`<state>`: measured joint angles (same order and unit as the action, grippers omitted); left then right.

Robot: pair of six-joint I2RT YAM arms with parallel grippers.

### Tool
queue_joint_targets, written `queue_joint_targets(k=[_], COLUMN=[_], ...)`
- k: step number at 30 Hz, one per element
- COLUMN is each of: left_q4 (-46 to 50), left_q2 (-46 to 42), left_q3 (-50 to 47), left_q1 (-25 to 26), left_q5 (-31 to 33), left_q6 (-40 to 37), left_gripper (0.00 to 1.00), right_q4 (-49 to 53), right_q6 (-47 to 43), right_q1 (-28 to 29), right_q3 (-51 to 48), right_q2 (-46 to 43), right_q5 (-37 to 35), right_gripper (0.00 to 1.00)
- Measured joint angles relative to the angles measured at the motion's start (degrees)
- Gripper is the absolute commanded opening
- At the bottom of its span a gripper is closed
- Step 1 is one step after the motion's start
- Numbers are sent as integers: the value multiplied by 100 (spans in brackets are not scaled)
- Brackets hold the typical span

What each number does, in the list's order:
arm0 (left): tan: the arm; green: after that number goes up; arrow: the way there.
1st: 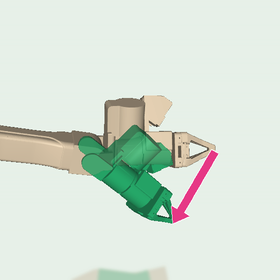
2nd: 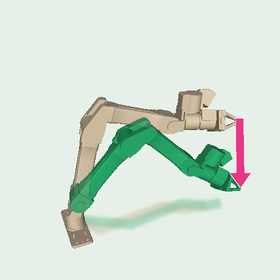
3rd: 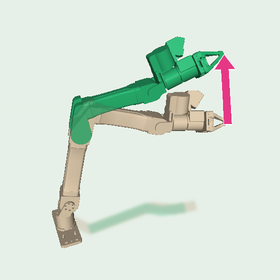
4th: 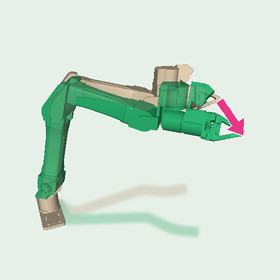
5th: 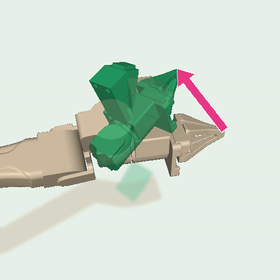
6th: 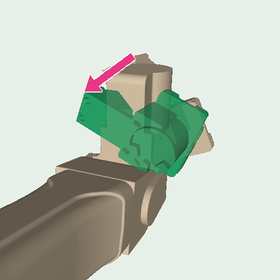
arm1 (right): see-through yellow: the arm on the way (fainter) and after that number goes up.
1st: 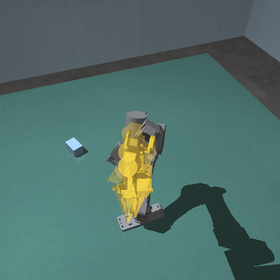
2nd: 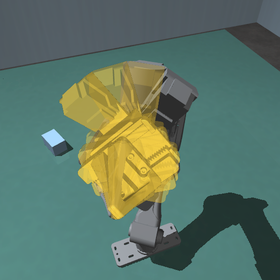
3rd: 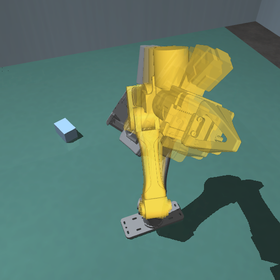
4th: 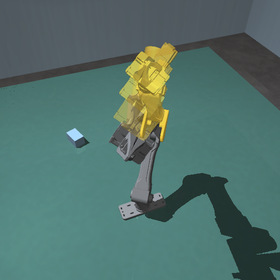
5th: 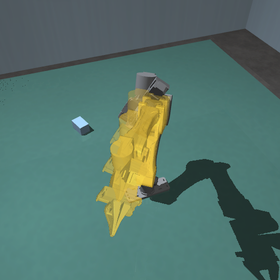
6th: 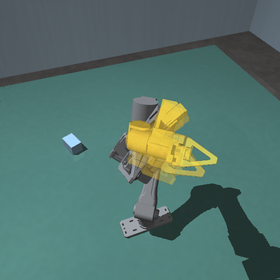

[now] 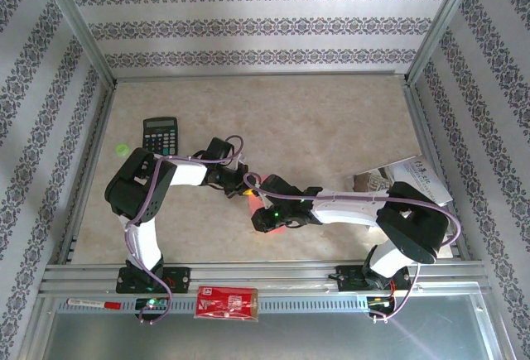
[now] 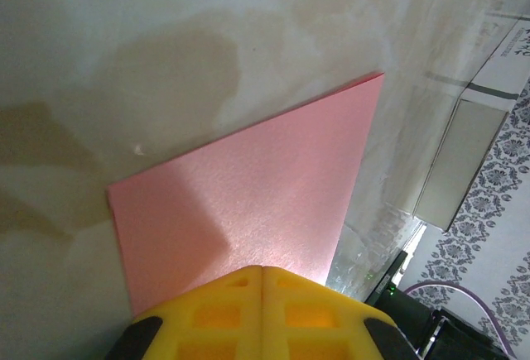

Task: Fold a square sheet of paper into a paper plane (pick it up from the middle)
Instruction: Turn over the paper at the bottom-center of the table, then perform the third fold on the triangle at the bottom-center of the table.

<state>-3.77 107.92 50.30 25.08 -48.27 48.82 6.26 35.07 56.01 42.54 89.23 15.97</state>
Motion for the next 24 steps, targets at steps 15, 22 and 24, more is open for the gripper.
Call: queue_joint_targets(k=[15, 22, 24], left_q4=[175, 452, 492], left_q2=[116, 179, 186], left_q3=[175, 337, 356], left_q1=[0, 0, 0], left_q5=[-74, -92, -90], left_q6=[-299, -597, -662], left_gripper=[2, 2, 2], right_q4=[-181, -225, -223], right_q6=[13, -57, -92], right_q1=[-332, -800, -927], right_q3=[-72, -70, -59], right_q2=[-26, -24, -15], right_q5=[221, 693, 820], right_gripper=[0, 1, 2])
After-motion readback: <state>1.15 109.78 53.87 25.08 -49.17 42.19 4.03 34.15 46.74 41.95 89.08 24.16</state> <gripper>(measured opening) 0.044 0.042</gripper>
